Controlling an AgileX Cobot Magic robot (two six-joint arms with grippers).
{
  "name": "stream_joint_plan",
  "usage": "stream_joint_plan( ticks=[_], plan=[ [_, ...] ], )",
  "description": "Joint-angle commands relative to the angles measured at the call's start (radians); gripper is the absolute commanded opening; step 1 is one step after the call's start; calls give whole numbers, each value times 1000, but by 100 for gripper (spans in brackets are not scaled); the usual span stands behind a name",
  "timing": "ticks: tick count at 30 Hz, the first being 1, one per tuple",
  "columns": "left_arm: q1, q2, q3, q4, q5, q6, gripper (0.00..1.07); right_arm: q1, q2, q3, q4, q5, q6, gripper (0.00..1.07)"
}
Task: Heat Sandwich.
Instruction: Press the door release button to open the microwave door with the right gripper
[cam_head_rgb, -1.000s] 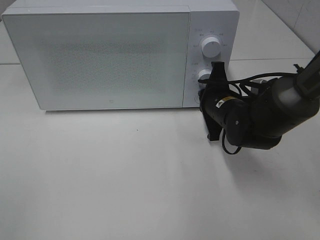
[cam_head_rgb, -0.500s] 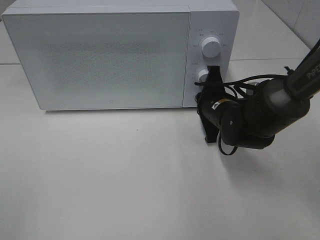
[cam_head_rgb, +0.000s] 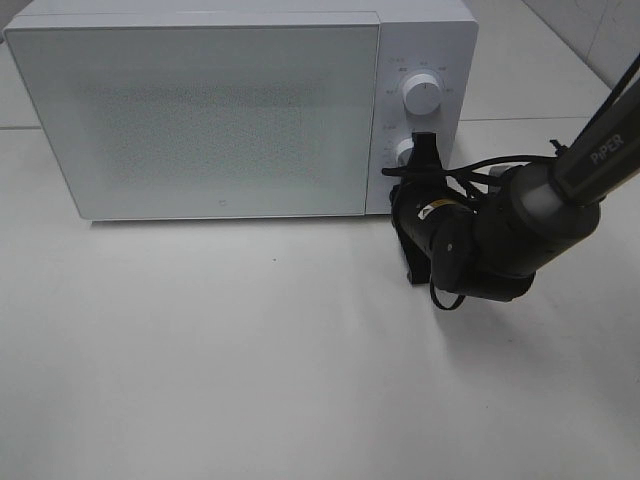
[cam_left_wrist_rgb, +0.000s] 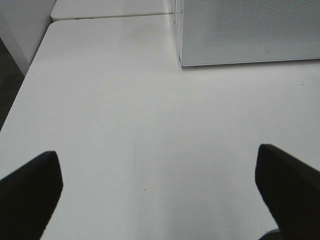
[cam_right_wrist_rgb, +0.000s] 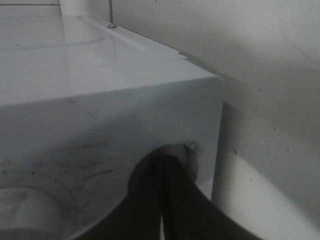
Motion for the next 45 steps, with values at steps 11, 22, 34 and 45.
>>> stream_joint_plan(
  ticks=[11,22,34,45],
  plan=[
    [1,-25,4,-5,-12,-3,101,-67,1,-166,-11,-164,-109,2],
    [1,-25,4,-5,-12,-3,101,-66,1,-165,3,-147,-107,1],
    [1,-25,4,-5,-12,-3,101,-53,-26,-157,8,-35,-106,1],
    [1,-25,4,-5,-12,-3,101,-37,-88,-47,7,42,-105,1]
  ],
)
